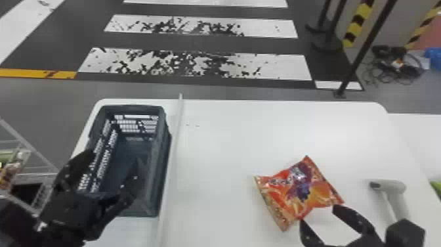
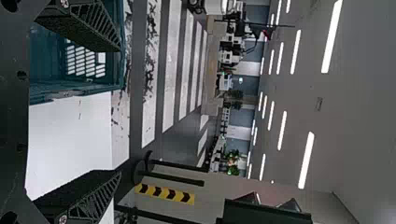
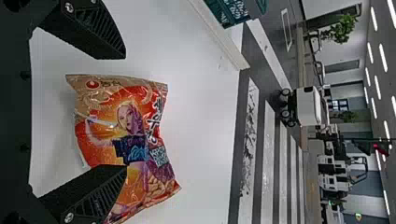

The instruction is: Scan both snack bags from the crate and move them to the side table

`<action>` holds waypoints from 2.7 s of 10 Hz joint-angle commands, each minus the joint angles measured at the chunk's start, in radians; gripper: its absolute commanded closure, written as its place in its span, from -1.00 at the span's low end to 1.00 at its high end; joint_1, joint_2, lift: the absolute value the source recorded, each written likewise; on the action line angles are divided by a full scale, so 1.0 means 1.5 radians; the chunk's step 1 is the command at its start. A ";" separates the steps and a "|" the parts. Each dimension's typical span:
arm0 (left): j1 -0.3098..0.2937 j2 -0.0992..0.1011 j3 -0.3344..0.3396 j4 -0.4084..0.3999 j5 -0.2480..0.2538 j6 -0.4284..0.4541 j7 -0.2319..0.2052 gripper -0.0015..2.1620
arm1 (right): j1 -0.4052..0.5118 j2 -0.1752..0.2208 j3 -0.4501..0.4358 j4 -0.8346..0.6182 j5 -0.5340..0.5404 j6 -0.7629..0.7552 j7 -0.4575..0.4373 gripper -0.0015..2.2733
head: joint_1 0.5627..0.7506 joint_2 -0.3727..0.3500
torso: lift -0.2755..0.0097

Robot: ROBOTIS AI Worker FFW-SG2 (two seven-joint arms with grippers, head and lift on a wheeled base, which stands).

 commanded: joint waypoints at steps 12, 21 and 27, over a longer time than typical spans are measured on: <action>-0.030 -0.013 -0.040 0.008 -0.017 0.111 0.001 -0.94 | -0.043 -0.156 0.204 0.205 0.290 -0.339 -0.253 -0.92 | 0.41 0.39 | 0.73; -0.016 -0.011 -0.035 0.003 -0.017 0.117 -0.019 -0.94 | -0.151 -0.165 0.237 0.336 0.352 -0.292 -0.299 -0.77 | 0.41 0.29 | 0.73; -0.039 -0.011 -0.033 0.022 -0.009 0.137 -0.028 -0.94 | -0.192 -0.170 0.249 0.354 0.350 -0.230 -0.310 0.57 | 0.41 0.12 | 0.73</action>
